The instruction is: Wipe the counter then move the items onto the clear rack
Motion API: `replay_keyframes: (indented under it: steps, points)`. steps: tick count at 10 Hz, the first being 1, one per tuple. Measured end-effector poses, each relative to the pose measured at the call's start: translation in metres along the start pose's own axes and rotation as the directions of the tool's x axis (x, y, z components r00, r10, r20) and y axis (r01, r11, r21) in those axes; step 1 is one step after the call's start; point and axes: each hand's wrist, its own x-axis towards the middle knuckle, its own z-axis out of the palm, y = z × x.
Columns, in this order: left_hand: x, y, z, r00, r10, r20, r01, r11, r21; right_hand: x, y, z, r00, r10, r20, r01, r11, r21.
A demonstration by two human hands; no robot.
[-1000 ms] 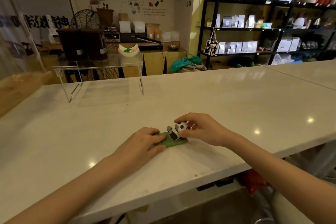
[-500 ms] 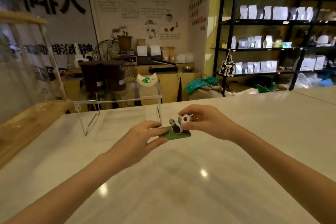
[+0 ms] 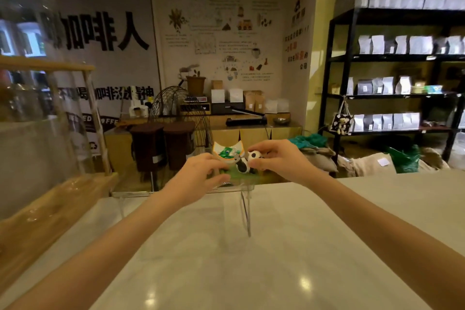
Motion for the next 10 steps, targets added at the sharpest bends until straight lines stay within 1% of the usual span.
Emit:
replay_keyframes:
  steps: [1, 3, 5, 8, 10]
  points:
    - [0.016, -0.016, 0.006, 0.997, -0.062, 0.038, 0.062, 0.998, -0.013, 0.025, 0.01, 0.009, 0.999, 0.024, -0.036, -0.024, 1.0, -0.007]
    - [0.036, -0.038, 0.023, 0.992, -0.093, 0.085, 0.093, 0.996, -0.006, 0.054, 0.031, 0.026, 0.992, 0.093, -0.084, -0.094, 0.996, -0.004]
    - [0.04, -0.055, 0.032, 0.983, -0.145, 0.112, 0.147, 0.989, -0.012, 0.063, 0.043, 0.043, 0.989, 0.088, -0.118, -0.092, 0.995, -0.029]
    - [0.043, -0.062, 0.041, 0.985, -0.144, 0.095, 0.146, 0.989, -0.005, 0.061, 0.049, 0.05, 0.986, 0.046, -0.16, -0.053, 0.998, -0.037]
    - [0.046, -0.058, 0.039, 0.968, -0.189, 0.165, 0.194, 0.981, -0.016, 0.049, 0.036, 0.044, 0.994, 0.059, -0.087, -0.068, 0.992, -0.107]
